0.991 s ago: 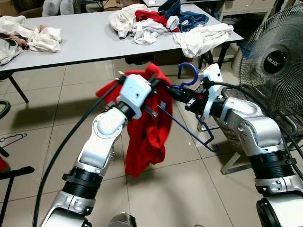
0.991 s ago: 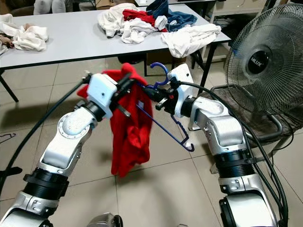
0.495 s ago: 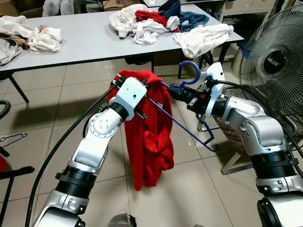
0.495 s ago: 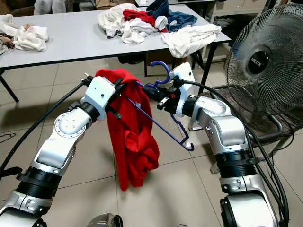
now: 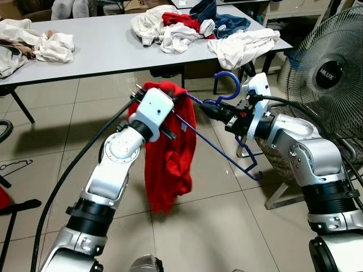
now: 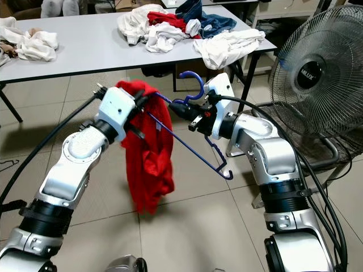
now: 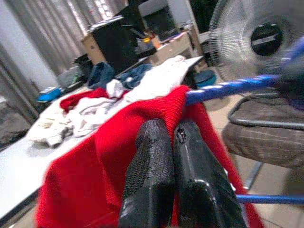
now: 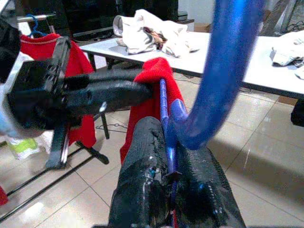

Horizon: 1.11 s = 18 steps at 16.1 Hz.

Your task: Hang hanger

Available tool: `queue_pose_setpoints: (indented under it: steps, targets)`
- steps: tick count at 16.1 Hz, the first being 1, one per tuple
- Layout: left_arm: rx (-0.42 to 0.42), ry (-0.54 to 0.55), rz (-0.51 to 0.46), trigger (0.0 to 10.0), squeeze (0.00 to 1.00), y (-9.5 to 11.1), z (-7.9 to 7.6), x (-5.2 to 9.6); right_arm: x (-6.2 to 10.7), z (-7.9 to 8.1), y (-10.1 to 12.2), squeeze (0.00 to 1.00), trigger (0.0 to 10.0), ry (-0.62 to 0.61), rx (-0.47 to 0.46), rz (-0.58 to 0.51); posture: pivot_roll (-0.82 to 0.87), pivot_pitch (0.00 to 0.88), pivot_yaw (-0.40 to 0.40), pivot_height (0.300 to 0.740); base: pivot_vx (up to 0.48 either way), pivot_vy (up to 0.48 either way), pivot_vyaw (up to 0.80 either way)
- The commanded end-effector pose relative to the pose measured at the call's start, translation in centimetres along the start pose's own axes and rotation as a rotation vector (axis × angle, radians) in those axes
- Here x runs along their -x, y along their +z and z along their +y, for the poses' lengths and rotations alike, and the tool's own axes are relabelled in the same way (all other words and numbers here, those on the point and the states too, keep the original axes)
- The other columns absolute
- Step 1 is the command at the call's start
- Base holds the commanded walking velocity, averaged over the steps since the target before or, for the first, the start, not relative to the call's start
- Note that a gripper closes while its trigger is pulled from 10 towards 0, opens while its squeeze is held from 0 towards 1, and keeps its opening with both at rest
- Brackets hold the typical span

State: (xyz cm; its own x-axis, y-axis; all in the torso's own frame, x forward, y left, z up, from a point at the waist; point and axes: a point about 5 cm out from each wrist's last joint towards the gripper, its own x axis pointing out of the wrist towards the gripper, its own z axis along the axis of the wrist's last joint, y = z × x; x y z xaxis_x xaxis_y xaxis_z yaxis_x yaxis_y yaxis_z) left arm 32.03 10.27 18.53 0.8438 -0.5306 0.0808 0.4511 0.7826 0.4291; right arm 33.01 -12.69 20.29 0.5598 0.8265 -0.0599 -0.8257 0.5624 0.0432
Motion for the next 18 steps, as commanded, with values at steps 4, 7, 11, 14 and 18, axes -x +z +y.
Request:
queue_pose_setpoints:
  steps: [4,7,11,14,18]
  targets:
    - [0.099,-0.12,-0.054,10.0,1.0,0.9,-1.1,-0.1,0.3,-0.2,1.4,0.0,0.0,0.007,0.034,-0.051,-0.02,0.0,0.046,0.74,0.0,0.0,0.0]
    - [0.174,-0.157,-0.073,10.0,1.0,0.9,0.0,0.4,0.7,-0.6,1.5,0.0,0.0,0.002,0.038,-0.052,-0.01,0.0,0.041,0.74,0.0,0.0,0.0]
    - [0.268,-0.29,-0.105,10.0,1.0,0.7,2.7,1.9,1.5,-0.8,1.7,0.0,0.0,0.024,0.05,-0.044,0.0,0.0,0.034,0.74,0.0,0.0,0.0]
    - [0.345,-0.491,-0.263,10.0,1.0,4.5,7.9,2.9,3.4,-0.7,2.1,0.0,0.0,0.155,0.093,0.002,0.0,0.0,0.029,0.74,0.0,0.0,0.0]
    - [0.252,-0.763,-0.194,10.0,1.0,6.1,8.8,1.2,5.1,0.4,2.5,0.0,0.0,0.362,0.112,0.062,0.01,0.0,0.032,0.74,0.0,0.0,0.0]
